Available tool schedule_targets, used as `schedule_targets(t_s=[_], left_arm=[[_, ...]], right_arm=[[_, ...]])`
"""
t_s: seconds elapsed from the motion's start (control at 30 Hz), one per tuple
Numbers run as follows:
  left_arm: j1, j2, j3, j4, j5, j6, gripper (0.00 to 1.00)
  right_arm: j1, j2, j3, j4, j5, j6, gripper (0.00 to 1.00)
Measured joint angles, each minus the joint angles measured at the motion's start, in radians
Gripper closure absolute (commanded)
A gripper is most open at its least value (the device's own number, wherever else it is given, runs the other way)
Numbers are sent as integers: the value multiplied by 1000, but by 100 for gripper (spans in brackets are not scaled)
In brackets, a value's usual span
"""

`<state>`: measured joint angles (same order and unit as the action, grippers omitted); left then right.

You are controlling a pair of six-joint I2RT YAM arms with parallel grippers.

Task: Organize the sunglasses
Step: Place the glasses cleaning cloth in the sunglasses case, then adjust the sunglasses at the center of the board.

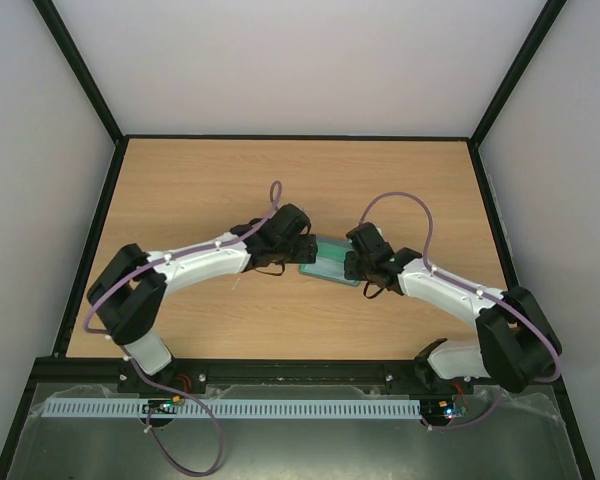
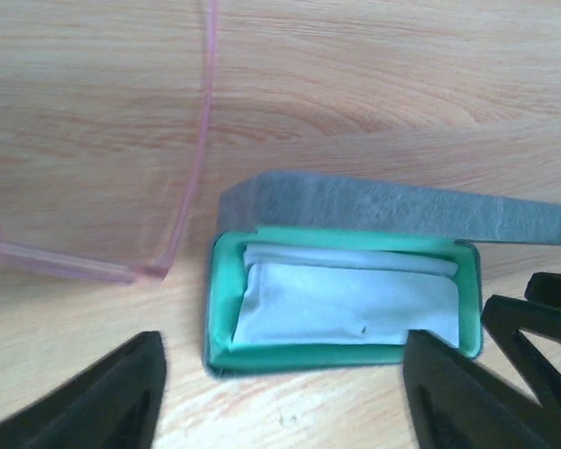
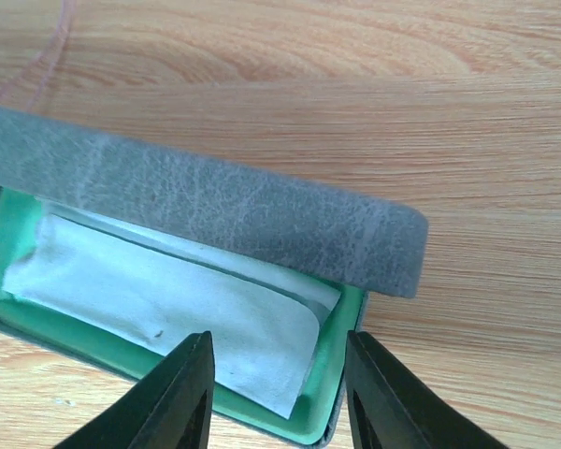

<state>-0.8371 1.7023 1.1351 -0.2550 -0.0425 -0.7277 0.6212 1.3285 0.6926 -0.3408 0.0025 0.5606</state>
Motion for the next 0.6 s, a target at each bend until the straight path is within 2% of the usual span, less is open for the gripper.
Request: schedule_targets(t_s=[0.07,0.3,0.6], left_arm=[[1,-44,-36,-2,-1,3,1],[48,-229,-165,-29,-12,-2,1],[201,-451,-296,-58,-10,7,1]], right_arm=[[0,-18,-1,-2,0,6,57],[0,-90,-7,-21,0,19,54],[0,-102,96,-36,-43,3,48]])
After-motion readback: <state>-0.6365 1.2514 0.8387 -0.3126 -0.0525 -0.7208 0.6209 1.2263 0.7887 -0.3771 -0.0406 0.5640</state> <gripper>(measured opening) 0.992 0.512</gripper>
